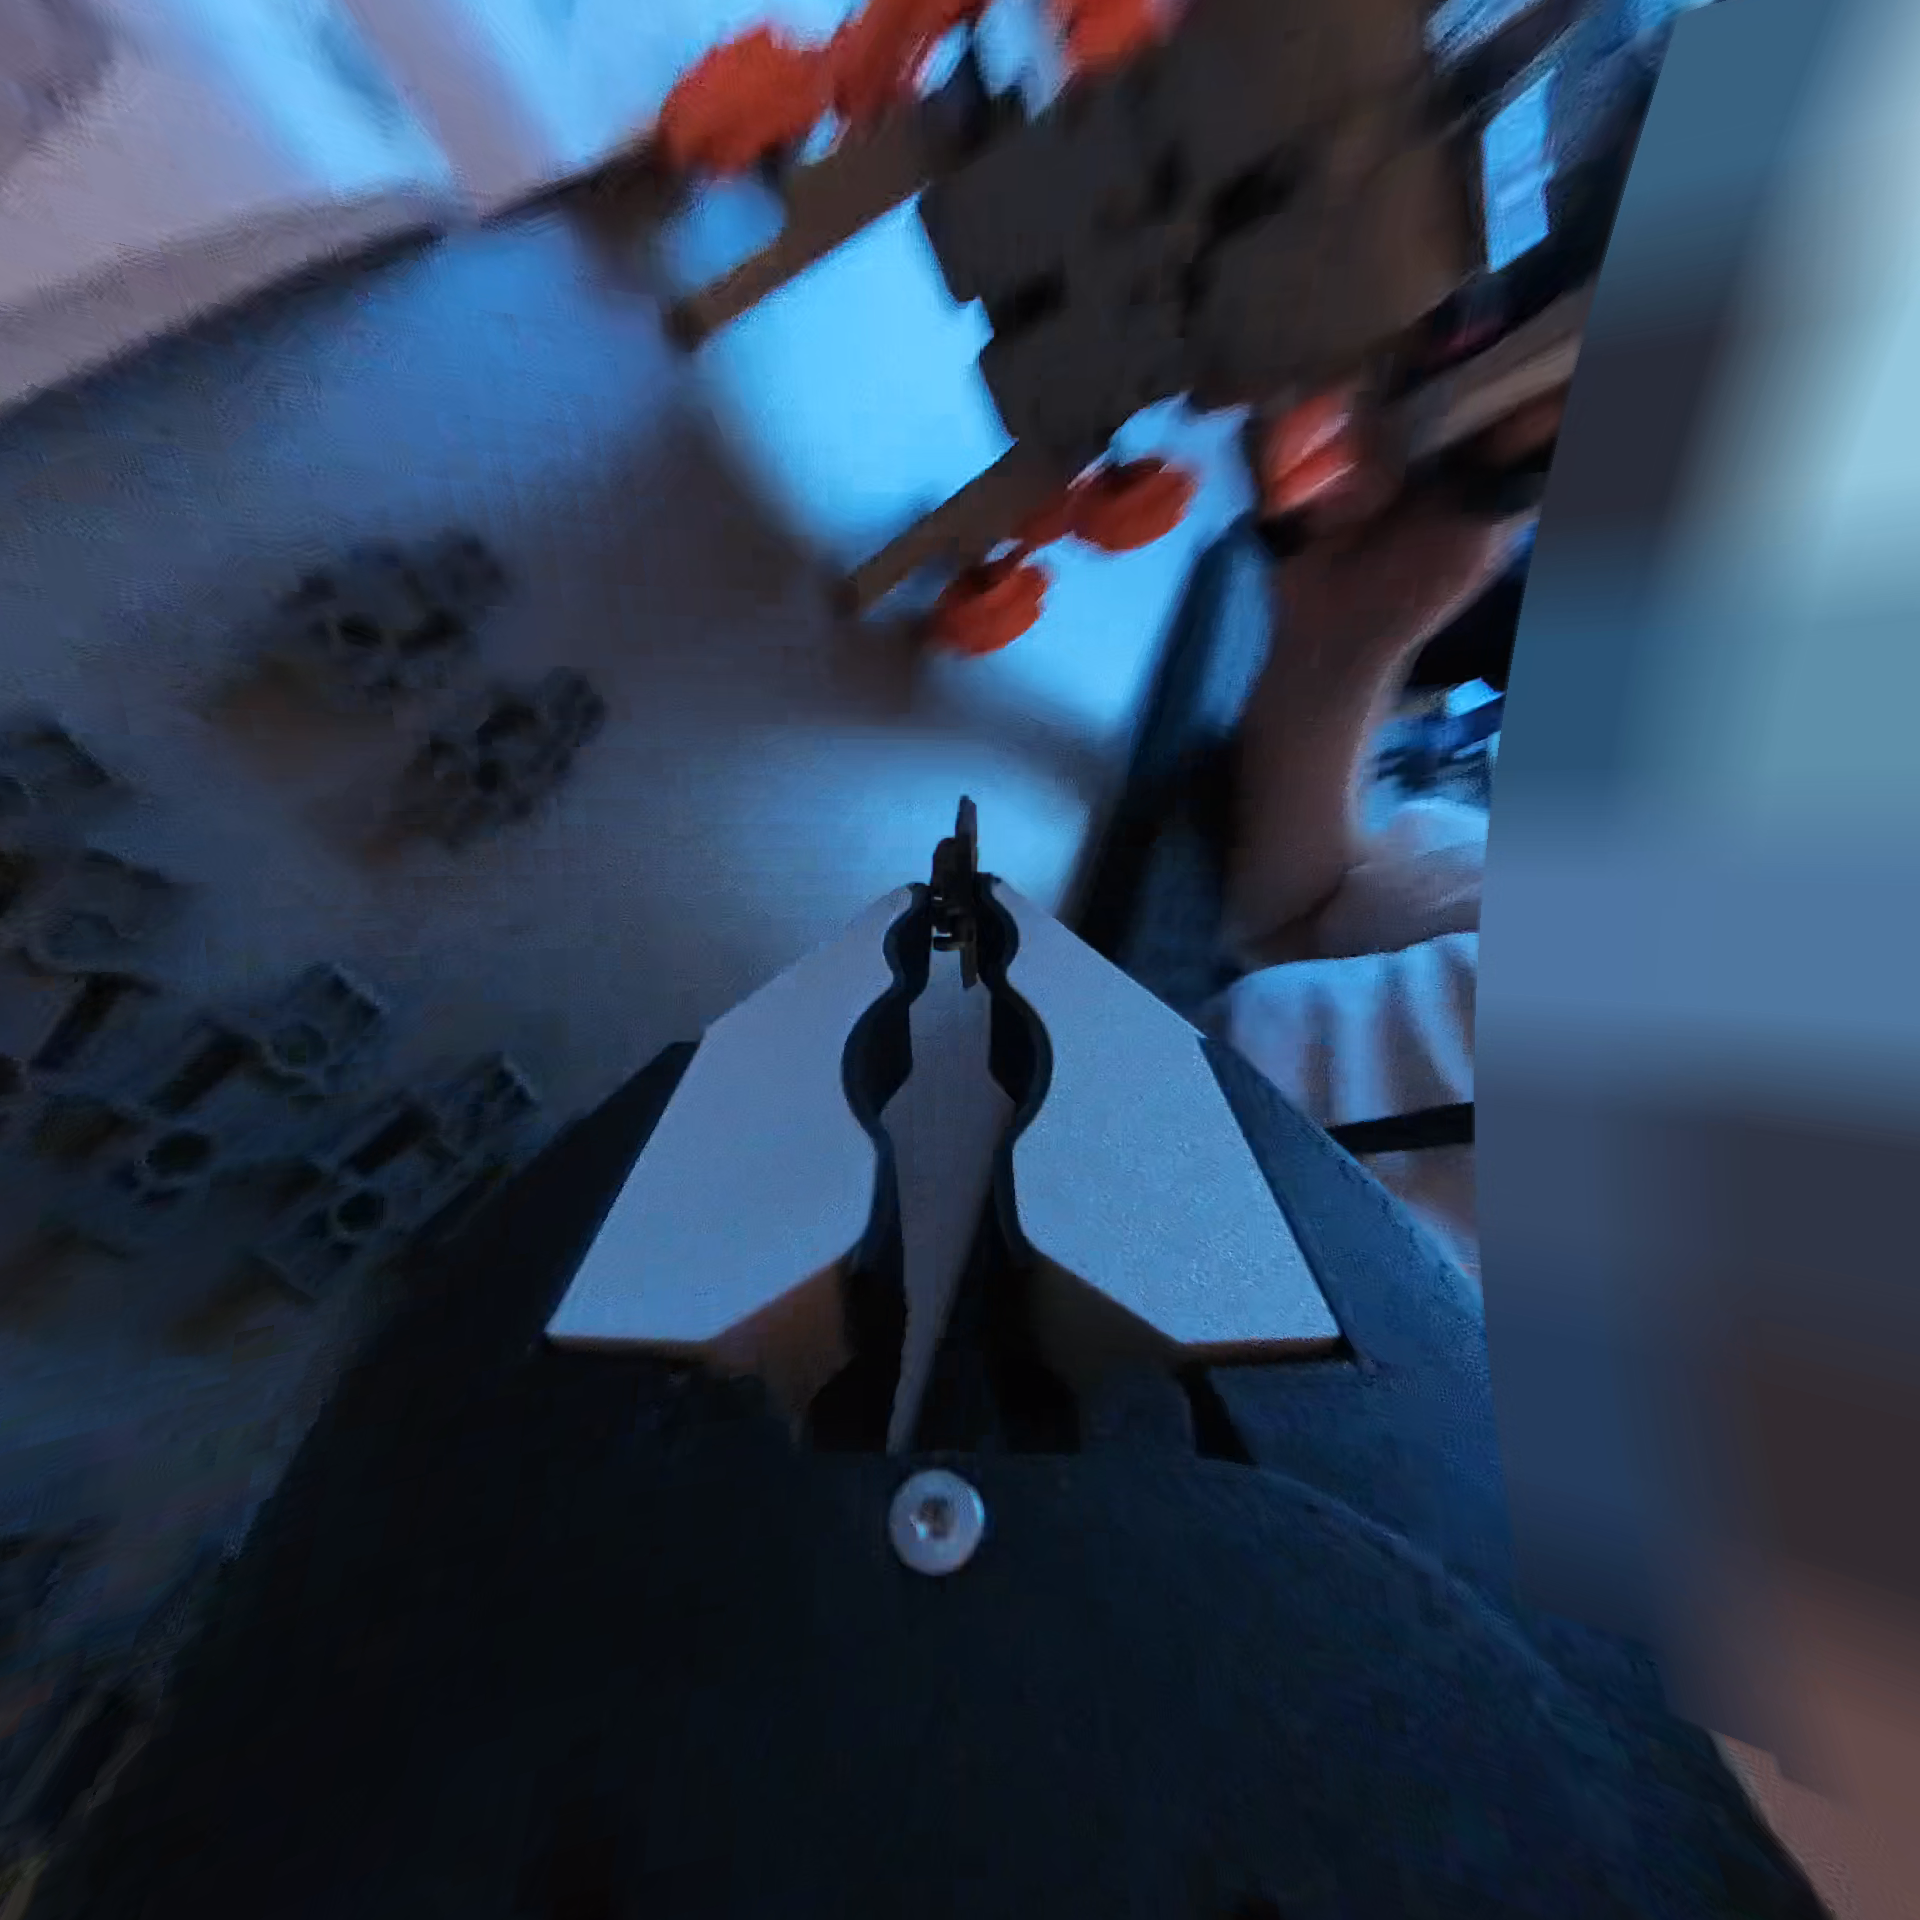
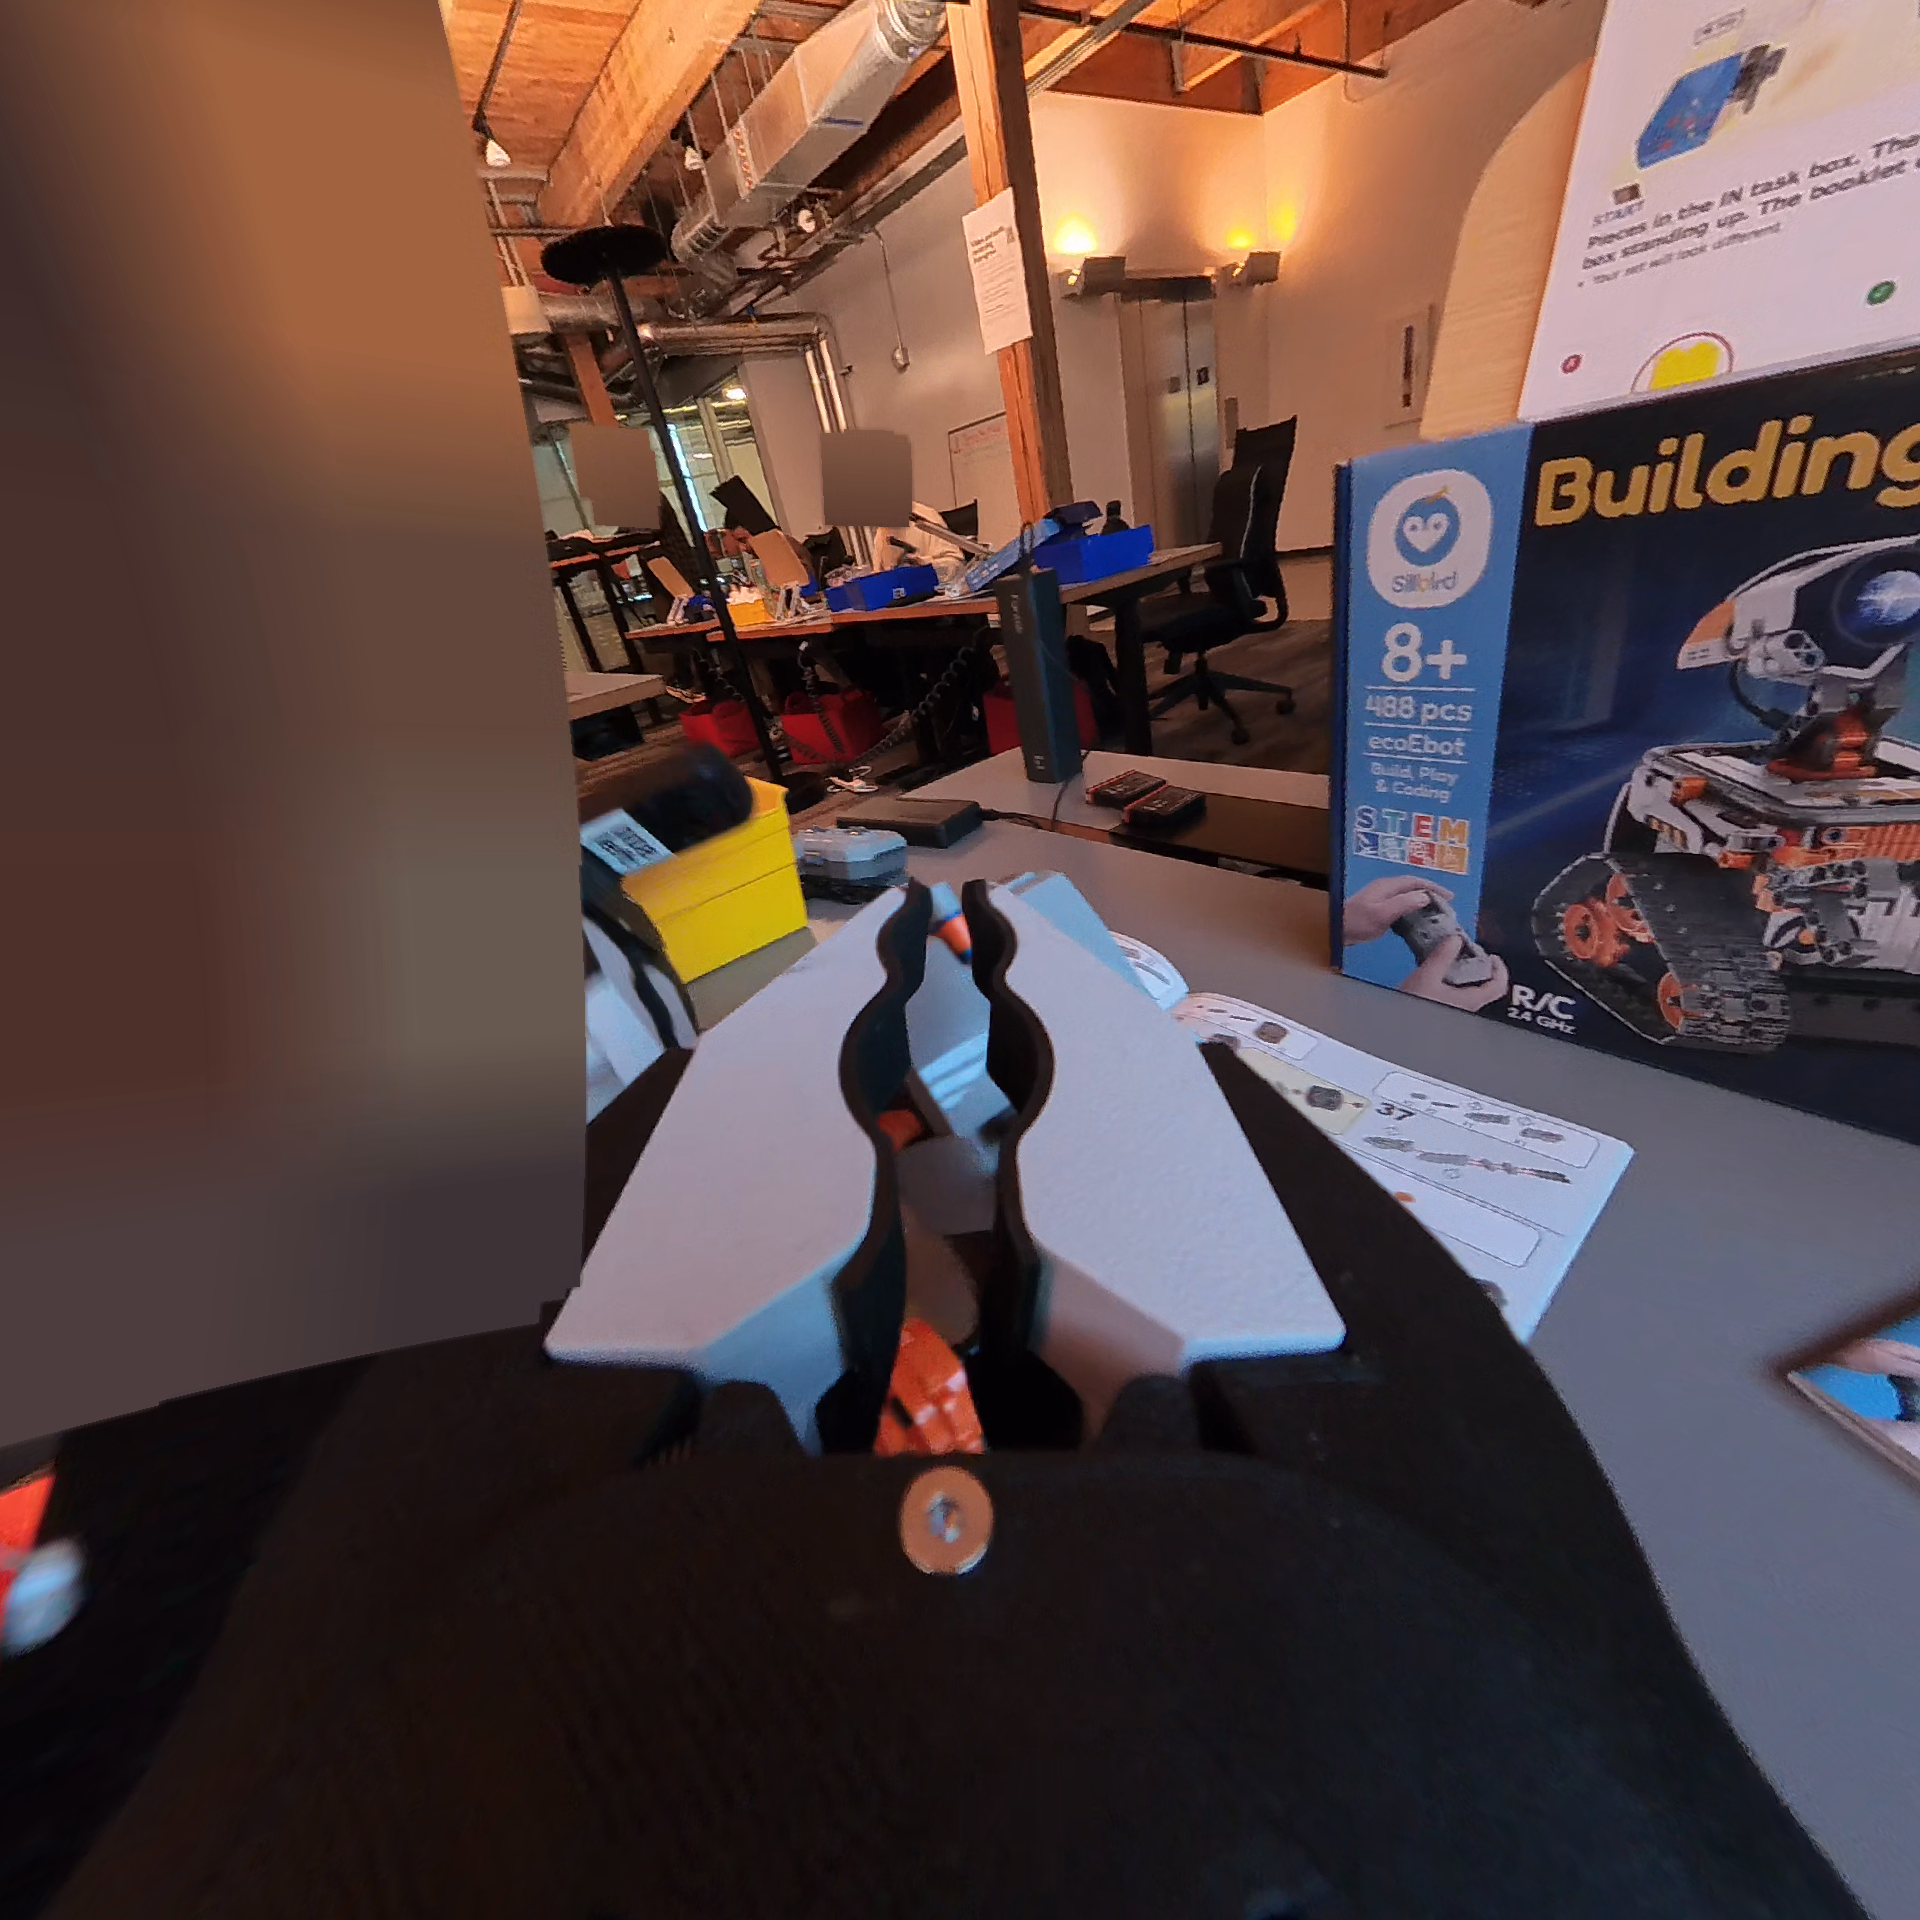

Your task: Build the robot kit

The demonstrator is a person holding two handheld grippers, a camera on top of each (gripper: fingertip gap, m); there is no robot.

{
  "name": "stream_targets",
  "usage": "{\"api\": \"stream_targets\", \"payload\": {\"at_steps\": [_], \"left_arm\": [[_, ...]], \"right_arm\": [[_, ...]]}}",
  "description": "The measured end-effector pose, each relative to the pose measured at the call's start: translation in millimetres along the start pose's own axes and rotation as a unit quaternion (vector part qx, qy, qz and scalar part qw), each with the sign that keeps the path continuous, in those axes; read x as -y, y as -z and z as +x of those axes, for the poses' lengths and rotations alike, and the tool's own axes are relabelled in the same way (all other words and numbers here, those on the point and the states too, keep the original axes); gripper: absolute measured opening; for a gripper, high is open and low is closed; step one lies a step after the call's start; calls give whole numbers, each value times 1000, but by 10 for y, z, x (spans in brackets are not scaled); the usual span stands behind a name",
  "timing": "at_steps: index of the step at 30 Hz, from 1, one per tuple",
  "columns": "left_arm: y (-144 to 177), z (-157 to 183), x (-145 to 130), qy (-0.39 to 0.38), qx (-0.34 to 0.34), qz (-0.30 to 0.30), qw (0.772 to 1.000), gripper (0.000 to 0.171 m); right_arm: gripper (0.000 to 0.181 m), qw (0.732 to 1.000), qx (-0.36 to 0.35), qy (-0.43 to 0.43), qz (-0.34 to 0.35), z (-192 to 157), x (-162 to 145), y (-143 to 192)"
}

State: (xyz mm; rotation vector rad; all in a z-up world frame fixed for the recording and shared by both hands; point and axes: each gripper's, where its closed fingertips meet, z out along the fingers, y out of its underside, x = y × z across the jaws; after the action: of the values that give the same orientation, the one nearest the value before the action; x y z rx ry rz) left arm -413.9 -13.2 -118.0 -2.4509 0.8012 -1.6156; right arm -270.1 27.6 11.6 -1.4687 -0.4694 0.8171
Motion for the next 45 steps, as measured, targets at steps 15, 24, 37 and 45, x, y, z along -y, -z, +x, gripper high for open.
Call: {"api": "stream_targets", "payload": {"at_steps": [15, 24, 37, 45], "left_arm": [[-194, -78, -250, 28, 63, -92, 993, 40], [601, -92, 660, -141, 164, 112, 970, 38], [493, -888, 971, -164, 281, 77, 942, 31], [521, -1078, 847, -120, 312, 77, 939, 24]], "right_arm": [[7, 995, 15, 93, -18, -269, 139, 93], [36, 948, 150, 101, -261, 238, 575, -877], [62, 665, 240, 157, -689, 420, -1372, -2069], [44, 598, 214, 84, -768, 745, -1517, -2228]]}}
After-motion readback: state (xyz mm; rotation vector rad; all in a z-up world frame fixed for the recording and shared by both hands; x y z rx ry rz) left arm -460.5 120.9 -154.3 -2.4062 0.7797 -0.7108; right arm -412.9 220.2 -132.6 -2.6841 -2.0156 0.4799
